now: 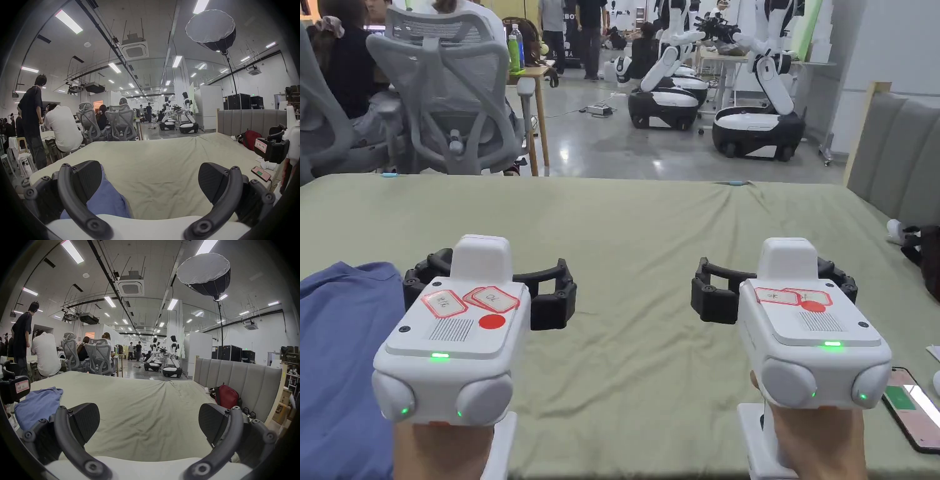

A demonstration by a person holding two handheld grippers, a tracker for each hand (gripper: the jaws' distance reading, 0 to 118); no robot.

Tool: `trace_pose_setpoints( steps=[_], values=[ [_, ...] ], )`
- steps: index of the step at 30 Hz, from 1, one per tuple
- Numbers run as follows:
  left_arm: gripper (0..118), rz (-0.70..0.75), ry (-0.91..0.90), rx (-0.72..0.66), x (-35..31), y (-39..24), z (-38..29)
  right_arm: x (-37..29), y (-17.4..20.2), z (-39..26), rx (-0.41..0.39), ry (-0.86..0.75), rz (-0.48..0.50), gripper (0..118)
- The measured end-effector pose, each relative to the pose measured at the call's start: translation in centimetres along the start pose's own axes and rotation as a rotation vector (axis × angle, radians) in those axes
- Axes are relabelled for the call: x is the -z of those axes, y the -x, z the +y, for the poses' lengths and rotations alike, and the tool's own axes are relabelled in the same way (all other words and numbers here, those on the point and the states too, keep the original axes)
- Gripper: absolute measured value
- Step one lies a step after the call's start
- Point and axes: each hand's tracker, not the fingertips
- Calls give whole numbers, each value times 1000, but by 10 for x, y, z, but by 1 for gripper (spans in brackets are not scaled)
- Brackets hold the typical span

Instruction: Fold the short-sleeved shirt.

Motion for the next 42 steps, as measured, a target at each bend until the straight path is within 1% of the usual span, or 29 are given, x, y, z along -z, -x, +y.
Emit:
trace_pose_setpoints(
  steps=[34,38,42],
  values=[
    [118,7,-8,11,-2,-3,0,2,-2,-5,-9,11,2,118],
    [118,7,-5,15,-2,-3,0,-1,-1,-3,-22,4,-6,118],
    [118,5,-7,18,-3,-4,0,-2,1,-2,-24,5,7,118]
  ],
)
